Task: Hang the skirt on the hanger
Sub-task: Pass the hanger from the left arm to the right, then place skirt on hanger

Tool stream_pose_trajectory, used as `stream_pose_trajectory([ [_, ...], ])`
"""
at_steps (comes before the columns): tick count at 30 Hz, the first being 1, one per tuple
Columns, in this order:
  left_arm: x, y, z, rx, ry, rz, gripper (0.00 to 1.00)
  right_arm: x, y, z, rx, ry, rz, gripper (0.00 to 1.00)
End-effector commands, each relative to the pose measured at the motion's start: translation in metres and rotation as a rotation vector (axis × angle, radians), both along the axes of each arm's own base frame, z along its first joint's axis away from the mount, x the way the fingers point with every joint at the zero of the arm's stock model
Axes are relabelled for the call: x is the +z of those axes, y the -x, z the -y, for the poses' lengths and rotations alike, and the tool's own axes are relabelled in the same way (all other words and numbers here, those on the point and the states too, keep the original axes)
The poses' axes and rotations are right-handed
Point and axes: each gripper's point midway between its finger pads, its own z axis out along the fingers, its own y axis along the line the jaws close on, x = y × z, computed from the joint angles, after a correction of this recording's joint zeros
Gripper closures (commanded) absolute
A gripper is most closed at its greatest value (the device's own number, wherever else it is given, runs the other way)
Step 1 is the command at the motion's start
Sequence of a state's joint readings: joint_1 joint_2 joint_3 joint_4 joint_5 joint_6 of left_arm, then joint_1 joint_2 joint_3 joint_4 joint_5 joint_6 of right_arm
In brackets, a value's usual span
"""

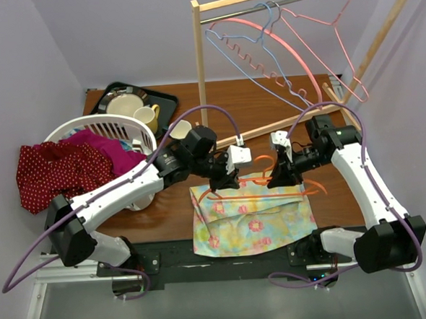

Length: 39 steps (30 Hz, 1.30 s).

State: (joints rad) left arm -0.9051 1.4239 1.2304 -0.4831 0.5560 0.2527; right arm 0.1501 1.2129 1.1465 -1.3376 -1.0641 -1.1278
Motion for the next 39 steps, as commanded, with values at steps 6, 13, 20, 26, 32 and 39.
stream_pose_trajectory([
  [6, 0.069, -0.012, -0.015, 0.238, 0.236, 0.077, 0.26, 0.002, 0.039, 0.007, 0.002, 0.069, -0.217, 1.0],
  [13, 0.074, -0.011, -0.051, 0.494, 0.322, -0.047, 0.14, -0.015, 0.032, 0.001, 0.041, 0.04, -0.335, 1.0],
  [20, 0.07, -0.007, -0.062, 0.693, 0.409, -0.291, 0.15, -0.019, 0.016, -0.012, 0.032, -0.018, -0.462, 1.0],
  [26, 0.049, 0.013, -0.068, 0.703, 0.5, -0.421, 0.23, -0.032, 0.022, -0.023, 0.084, -0.025, -0.537, 1.0],
  [32, 0.027, 0.046, -0.078, 0.666, 0.591, -0.521, 0.23, -0.033, 0.029, -0.034, 0.143, -0.016, -0.555, 1.0],
  [39, 0.008, 0.066, -0.081, 0.733, 0.508, -0.569, 0.24, -0.05, 0.029, -0.043, 0.171, 0.04, -0.674, 1.0],
])
